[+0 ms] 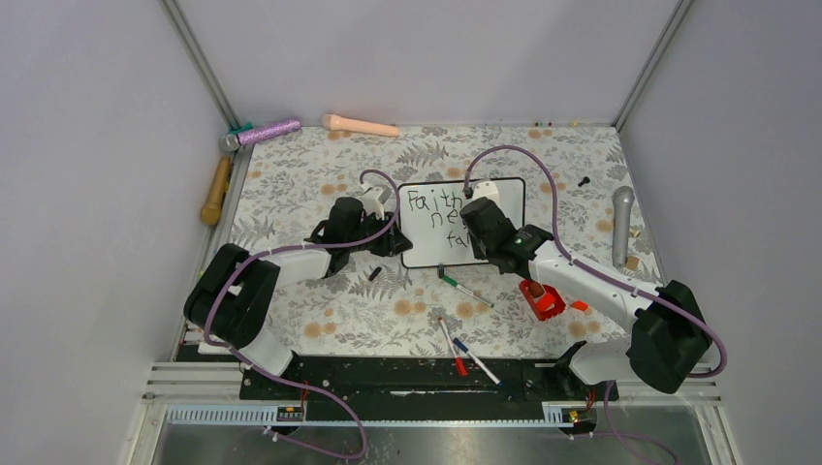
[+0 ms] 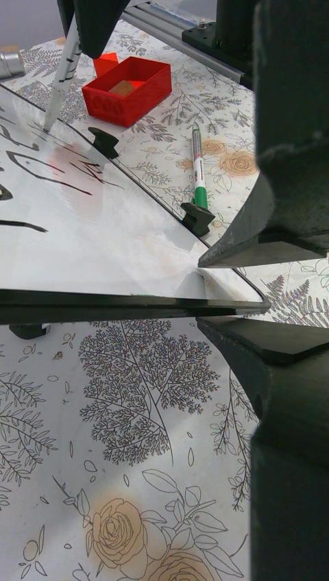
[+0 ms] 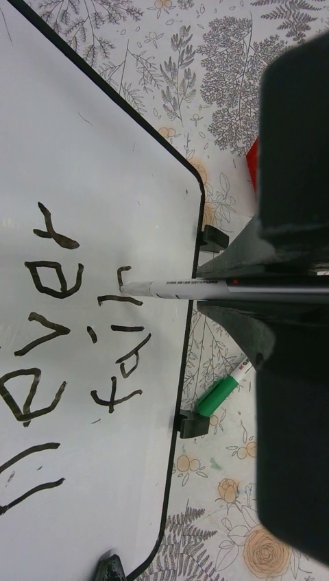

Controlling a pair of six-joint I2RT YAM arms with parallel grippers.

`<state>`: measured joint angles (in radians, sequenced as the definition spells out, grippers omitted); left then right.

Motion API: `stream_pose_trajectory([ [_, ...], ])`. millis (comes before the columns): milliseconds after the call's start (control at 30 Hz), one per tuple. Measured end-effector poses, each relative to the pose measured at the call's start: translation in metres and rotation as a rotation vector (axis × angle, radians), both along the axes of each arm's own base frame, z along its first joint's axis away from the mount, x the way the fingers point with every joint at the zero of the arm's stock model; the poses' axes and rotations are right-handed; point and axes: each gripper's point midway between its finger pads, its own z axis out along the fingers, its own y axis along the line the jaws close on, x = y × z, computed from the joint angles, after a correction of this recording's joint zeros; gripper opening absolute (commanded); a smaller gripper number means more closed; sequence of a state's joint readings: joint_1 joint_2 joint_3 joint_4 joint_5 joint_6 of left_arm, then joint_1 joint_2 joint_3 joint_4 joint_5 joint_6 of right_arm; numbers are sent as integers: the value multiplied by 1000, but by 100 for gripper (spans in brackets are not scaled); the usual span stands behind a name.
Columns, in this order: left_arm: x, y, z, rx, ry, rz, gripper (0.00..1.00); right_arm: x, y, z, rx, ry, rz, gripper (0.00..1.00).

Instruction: Write a sentence on the whiteboard

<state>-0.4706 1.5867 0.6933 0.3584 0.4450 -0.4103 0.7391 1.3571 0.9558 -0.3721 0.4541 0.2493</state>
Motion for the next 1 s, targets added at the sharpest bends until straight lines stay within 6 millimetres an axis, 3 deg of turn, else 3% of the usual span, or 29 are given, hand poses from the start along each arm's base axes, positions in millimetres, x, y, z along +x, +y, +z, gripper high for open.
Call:
stream_pose_trajectory([
  [1000,0,0,0,0,0,0,32,-3,-3,-5,-11,12,-2,0],
])
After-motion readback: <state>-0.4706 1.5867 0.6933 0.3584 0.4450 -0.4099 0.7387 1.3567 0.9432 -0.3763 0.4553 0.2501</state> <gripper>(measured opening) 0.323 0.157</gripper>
